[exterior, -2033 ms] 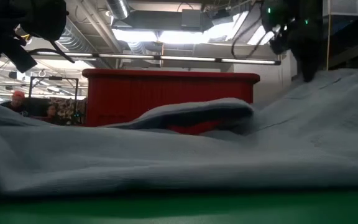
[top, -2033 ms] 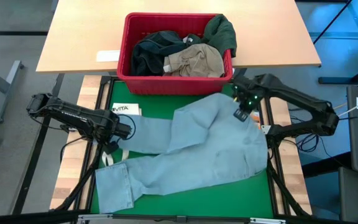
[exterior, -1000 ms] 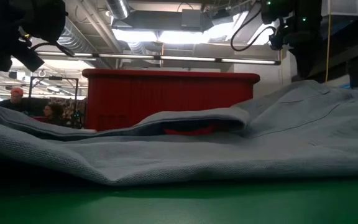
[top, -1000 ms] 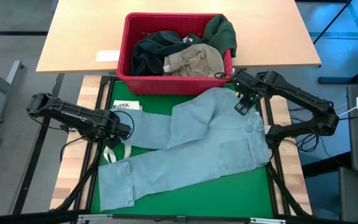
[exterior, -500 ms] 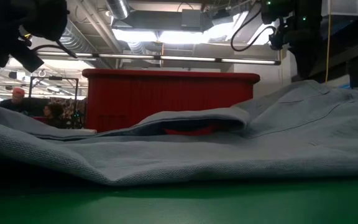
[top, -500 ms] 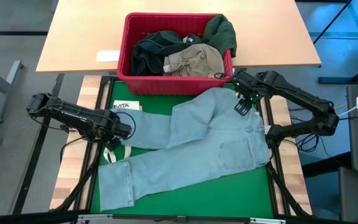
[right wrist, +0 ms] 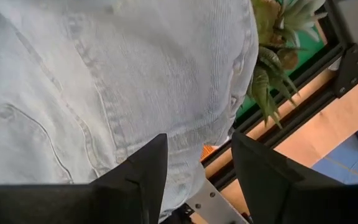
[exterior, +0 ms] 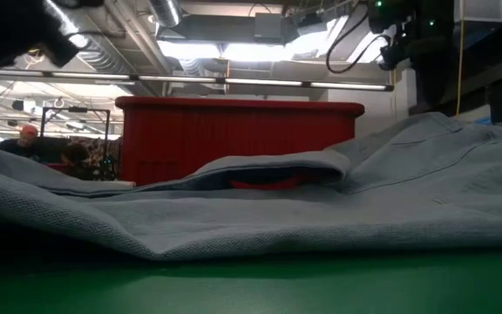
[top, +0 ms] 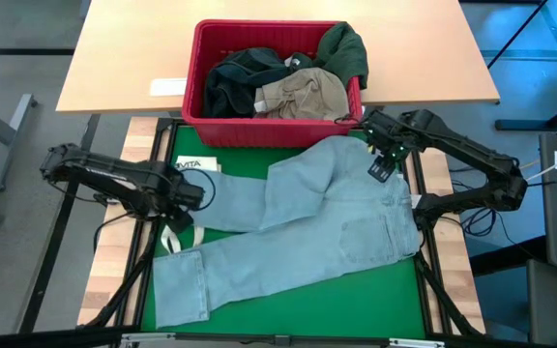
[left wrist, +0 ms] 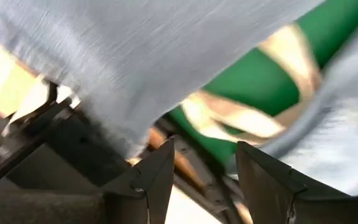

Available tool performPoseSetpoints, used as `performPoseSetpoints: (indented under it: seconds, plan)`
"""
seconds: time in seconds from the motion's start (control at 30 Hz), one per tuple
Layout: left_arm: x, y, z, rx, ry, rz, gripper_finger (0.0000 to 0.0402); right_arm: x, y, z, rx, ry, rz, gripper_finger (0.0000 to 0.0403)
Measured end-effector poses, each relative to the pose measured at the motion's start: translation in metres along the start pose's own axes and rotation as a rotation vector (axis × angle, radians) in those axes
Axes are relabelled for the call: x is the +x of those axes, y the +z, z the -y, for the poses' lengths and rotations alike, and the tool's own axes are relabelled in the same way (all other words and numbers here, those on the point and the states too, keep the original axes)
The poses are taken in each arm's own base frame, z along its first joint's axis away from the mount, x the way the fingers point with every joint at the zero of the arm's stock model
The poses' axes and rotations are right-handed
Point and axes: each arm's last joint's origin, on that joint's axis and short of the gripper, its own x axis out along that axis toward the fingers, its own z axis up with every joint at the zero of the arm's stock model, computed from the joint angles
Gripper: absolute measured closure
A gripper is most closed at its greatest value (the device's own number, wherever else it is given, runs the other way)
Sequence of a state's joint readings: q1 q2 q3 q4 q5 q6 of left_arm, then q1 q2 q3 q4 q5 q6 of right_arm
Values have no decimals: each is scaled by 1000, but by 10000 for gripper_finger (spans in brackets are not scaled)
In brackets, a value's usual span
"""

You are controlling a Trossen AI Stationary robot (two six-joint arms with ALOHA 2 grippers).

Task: Fold Laundry from Bin
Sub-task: Fold the light blue jeans

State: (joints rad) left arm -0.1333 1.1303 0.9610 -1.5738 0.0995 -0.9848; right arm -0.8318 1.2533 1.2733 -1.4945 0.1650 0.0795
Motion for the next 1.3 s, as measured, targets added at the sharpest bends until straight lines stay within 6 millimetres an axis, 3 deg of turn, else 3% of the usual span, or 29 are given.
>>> performPoseSetpoints:
  seconds: [0.17, 0.33, 0.47, 0.97, 1.3]
  plan:
    - [-20, 5, 8, 11, -90, 133, 236, -24, 4, 4, 8, 8, 96, 223]
    - [-25, 18, 16, -16, -110, 371, 236, -47, 5, 6, 18, 63, 187, 223]
    - [-27, 30, 16, -78, -116, 456, 236, -53, 3, 3, 10, 183, 211, 223]
    - [-25, 58, -50, -423, 66, 276, 236, -59, -3, -46, -201, 298, 275, 223]
    - [-24, 70, -82, -612, 49, 219, 236, -66, -12, -75, -333, 337, 312, 223]
